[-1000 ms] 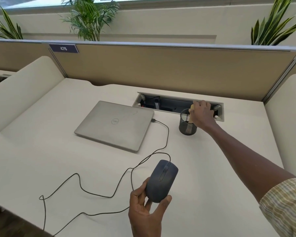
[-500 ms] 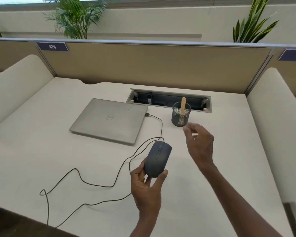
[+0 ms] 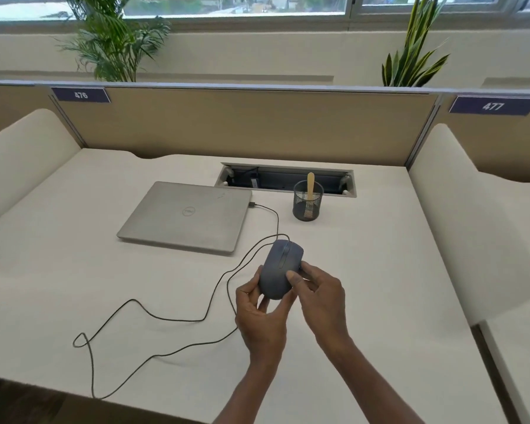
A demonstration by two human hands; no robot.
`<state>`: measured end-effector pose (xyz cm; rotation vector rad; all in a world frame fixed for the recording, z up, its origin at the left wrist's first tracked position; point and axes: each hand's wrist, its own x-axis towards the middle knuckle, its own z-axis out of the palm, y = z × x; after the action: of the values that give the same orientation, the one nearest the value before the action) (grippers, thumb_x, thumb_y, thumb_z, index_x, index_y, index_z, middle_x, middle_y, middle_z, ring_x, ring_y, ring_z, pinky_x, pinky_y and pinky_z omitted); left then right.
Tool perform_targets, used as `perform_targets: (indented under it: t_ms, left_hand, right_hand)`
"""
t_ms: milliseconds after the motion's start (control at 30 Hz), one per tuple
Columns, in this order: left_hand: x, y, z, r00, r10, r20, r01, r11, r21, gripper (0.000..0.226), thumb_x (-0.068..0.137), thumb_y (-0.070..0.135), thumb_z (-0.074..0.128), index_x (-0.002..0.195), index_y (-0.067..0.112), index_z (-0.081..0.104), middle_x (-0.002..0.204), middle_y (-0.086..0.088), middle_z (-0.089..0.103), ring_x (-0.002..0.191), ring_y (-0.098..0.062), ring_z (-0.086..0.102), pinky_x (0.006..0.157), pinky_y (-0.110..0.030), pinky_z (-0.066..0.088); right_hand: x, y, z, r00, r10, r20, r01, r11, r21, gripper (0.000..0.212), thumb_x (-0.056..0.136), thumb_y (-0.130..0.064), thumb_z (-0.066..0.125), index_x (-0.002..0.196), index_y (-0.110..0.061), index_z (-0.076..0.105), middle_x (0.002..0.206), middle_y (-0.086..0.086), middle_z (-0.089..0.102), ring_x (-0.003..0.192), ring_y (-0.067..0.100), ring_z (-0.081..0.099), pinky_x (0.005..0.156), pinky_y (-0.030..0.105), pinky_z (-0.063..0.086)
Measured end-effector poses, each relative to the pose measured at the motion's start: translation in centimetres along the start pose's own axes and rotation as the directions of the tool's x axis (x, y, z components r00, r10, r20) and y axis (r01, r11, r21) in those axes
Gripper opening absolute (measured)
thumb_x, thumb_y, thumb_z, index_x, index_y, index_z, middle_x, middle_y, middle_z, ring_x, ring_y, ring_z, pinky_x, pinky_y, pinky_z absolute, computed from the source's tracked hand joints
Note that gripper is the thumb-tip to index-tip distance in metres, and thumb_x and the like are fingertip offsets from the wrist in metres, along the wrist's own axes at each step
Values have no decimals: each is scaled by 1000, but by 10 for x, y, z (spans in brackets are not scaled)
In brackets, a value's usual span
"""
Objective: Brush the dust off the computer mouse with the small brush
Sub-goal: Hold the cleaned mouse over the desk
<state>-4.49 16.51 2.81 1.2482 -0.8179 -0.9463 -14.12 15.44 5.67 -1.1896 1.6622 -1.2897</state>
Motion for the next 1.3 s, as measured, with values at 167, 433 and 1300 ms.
perform_targets:
  t_ms: [167,433,1300]
  left_hand:
    - [4,-1,-10,985,-46,166,36,997,63,55,69,9,90,112,21,59,121,3,70,113,-9,68,90,-19,55]
    - [22,-20,-15,954,-195,226,134,957,258,28,97,15,64,124,22,70,111,20,71,103,16,61,79,0,45]
    - [47,-71,7,924,-331,192,179,817,547,31,93,12,60,91,38,77,65,27,65,67,2,61,60,-5,42]
  right_hand:
    - [3,3,-2,999,36,-1,-35,999,39,26,96,-14,67,100,-40,67,89,-29,74,89,-1,73,70,15,57]
    - [14,29,-5,979,197,60,-199,979,37,26,95,-3,62,101,-26,74,94,-15,76,91,11,74,82,33,63]
    - [56,89,9,931,347,110,-294,895,-336,34,95,-12,58,62,-19,48,60,-4,52,57,12,43,55,27,33]
